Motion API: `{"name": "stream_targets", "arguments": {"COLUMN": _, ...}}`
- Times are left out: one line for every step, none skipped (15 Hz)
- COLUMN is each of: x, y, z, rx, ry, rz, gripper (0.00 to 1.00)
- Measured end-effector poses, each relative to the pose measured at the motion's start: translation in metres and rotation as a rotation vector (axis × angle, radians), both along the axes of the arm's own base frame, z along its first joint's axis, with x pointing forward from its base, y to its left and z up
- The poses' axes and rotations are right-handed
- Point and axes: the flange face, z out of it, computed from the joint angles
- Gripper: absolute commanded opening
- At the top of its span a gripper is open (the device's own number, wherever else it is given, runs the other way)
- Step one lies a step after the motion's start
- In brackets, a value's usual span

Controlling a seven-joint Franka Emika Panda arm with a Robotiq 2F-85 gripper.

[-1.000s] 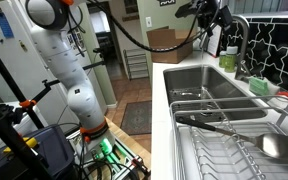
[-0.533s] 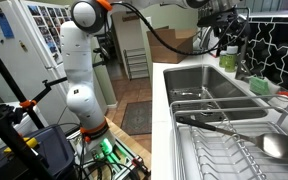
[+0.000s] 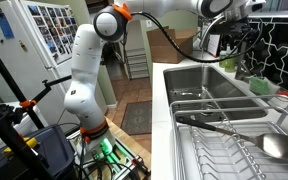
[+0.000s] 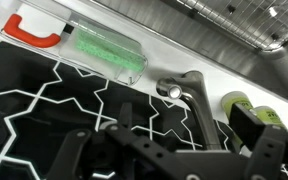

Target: Move the faucet head to the left and then open the tap

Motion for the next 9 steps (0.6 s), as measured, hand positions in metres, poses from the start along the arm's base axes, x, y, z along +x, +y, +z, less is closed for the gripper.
{"name": "stream_targets", "arguments": {"x": 0.000, "y": 0.000, "z": 0.002, "rx": -0.001, "ry": -0.004, "rz": 0.000, "gripper": 1.00}}
{"name": "stream_targets", "arguments": {"x": 0.001, "y": 0.000, "z": 0.003, "rx": -0.003, "ry": -0.007, "rz": 0.000, "gripper": 1.00}}
{"name": "stream_targets", "arguments": {"x": 0.001, "y": 0.000, "z": 0.004, "rx": -0.004, "ry": -0.008, "rz": 0.001, "gripper": 1.00}}
{"name": "stream_targets", "arguments": {"x": 0.001, "y": 0.000, "z": 0.005, "rx": -0.004, "ry": -0.009, "rz": 0.001, "gripper": 1.00}}
{"name": "stream_targets", "arguments": {"x": 0.001, "y": 0.000, "z": 0.004, "rx": -0.003, "ry": -0.008, "rz": 0.001, "gripper": 1.00}}
{"name": "stream_targets", "arguments": {"x": 0.003, "y": 0.001, "z": 0.000, "rx": 0.001, "ry": -0.004, "rz": 0.000, "gripper": 1.00}}
{"name": "stream_targets", "arguments": {"x": 0.007, "y": 0.002, "z": -0.007, "rx": 0.010, "ry": 0.002, "rz": 0.002, "gripper": 1.00}}
{"name": "stream_targets", "arguments": {"x": 0.013, "y": 0.004, "z": -0.017, "rx": 0.020, "ry": 0.009, "rz": 0.007, "gripper": 1.00}}
{"name": "stream_targets", "arguments": {"x": 0.020, "y": 0.008, "z": -0.028, "rx": 0.030, "ry": 0.013, "rz": 0.011, "gripper": 1.00}}
